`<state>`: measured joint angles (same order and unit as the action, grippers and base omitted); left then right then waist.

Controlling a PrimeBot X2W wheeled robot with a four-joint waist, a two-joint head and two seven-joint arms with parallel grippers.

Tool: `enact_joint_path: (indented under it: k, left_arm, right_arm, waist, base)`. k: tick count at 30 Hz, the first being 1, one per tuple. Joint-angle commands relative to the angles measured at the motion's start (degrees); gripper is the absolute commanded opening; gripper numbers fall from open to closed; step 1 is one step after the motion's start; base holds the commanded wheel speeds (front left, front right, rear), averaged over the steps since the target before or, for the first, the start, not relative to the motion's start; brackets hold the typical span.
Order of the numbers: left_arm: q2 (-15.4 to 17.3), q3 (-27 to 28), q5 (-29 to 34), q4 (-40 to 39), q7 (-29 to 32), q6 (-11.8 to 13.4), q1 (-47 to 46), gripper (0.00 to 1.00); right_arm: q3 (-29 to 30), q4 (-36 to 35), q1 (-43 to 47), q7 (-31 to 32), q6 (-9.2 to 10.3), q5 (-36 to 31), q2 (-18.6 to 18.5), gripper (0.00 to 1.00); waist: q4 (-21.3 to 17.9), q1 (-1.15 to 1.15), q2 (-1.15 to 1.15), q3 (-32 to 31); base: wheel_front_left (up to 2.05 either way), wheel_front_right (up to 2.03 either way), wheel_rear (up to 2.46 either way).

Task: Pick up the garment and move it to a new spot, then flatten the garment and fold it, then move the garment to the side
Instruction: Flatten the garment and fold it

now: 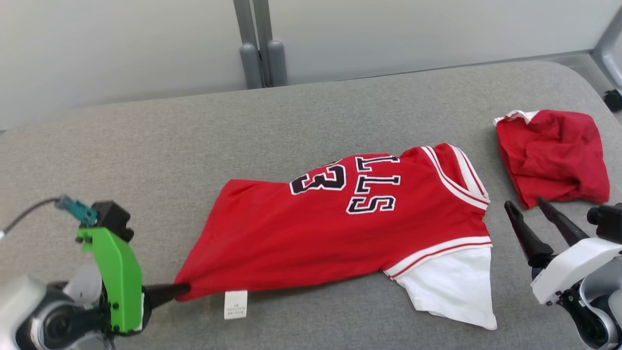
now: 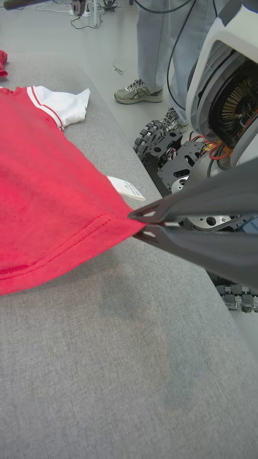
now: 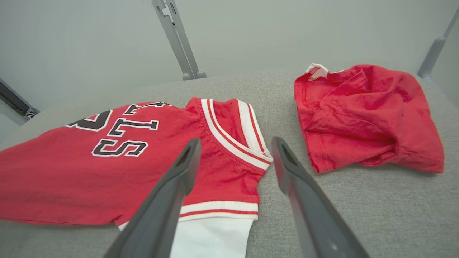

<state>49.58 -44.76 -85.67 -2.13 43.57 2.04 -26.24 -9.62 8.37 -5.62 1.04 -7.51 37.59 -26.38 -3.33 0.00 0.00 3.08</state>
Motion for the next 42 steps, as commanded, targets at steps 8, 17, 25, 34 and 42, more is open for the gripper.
enact_joint_path:
  k: [8,17,25,34,42]
  left_arm:
    - [-5.6,-0.9,3.3,8.2,-12.1,-4.6,7.6,0.13]
    - [-13.3,-2.4,7.4,21.0,-20.1,-9.2,5.4,0.64]
    - [-12.5,-4.4,10.6,22.0,-23.7,-9.5,2.0,1.0]
    - [-5.0,-0.3,17.3,12.8,-34.6,-6.4,1.3,1.0]
    - [-5.2,4.0,27.4,7.3,-55.7,6.3,9.7,1.0]
  right_arm:
    - [2.7,-3.8,1.5,2.4,0.04,-2.3,1.5,1.0]
    - [1.9,-4.8,0.7,3.6,0.04,-3.3,4.4,1.0]
    - [0.6,-4.6,-1.5,1.9,0.04,-4.3,3.8,1.0]
    - [6.7,-6.3,-0.6,-6.8,0.04,-8.7,4.7,1.0]
    - [11.9,-6.5,3.8,-13.2,0.04,-12.8,9.4,1.0]
  waist:
    - [0.3,0.0,0.0,0.6]
    - [0.7,0.0,0.0,1.9]
    - [1.2,0.0,0.0,1.5]
    - [2.5,0.0,0.0,-1.0]
    - [2.3,0.0,0.0,-4.0]
  base:
    - [0.0,0.0,0.0]
    - [0.0,0.0,0.0]
    - [0.0,0.0,0.0]
    - [0.0,0.0,0.0]
    - [0.0,0.0,0.0]
